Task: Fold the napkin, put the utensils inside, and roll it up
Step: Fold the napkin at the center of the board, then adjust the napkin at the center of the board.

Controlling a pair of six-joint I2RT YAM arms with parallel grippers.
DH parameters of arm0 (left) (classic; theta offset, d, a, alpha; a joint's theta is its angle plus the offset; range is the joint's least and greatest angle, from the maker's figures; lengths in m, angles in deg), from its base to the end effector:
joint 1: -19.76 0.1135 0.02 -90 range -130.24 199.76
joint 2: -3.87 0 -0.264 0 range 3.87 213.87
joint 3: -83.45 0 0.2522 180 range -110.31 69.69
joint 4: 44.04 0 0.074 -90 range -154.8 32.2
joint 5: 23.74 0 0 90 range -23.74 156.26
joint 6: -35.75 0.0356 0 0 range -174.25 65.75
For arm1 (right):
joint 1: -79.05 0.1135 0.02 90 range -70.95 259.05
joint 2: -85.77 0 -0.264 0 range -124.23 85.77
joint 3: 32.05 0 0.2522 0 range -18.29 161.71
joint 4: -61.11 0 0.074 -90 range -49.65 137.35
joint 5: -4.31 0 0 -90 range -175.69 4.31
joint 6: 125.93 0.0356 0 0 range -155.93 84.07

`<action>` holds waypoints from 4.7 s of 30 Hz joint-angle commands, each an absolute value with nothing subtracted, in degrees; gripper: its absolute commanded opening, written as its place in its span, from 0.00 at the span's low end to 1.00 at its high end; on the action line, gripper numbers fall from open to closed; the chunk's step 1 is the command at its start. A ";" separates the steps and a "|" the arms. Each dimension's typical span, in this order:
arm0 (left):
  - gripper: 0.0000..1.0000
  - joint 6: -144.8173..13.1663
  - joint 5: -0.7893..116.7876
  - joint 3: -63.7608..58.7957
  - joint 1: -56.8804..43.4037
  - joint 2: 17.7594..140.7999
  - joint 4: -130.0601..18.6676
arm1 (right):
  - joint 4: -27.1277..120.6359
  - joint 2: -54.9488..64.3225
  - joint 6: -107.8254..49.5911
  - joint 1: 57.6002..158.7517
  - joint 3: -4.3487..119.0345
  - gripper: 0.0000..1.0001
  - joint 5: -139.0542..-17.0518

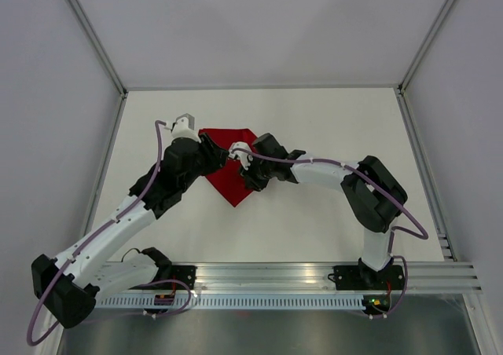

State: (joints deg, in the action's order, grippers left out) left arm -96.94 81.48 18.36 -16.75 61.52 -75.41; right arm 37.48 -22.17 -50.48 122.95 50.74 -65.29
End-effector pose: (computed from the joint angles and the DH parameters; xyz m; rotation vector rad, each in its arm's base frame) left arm 0.1887 -0.1281 0.3252 -0.2843 2.0085 -0.6296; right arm 0.2799 0.2866 0.1767 -1.3429 2.0603 0.6609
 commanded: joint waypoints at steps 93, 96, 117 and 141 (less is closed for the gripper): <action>0.54 -90.81 75.14 12.12 -19.44 97.56 -69.05 | 33.46 -33.59 -39.27 109.20 67.84 0.38 -68.64; 0.54 -88.27 75.84 10.89 -19.70 97.92 -69.31 | 31.97 -33.41 -38.22 107.97 69.85 0.39 -67.68; 0.45 -105.98 100.62 20.01 -16.90 87.55 -80.39 | 27.22 -32.36 -41.29 101.28 67.84 0.39 -65.92; 0.13 -115.86 93.77 24.87 -1.77 95.36 -78.72 | 27.92 -32.27 -42.70 101.46 62.84 0.39 -67.59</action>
State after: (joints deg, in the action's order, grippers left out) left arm -114.82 95.67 26.22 -2.70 92.21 -79.03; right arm 28.65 -34.37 -41.76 101.18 64.80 -66.30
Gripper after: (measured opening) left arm 0.134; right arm 0.389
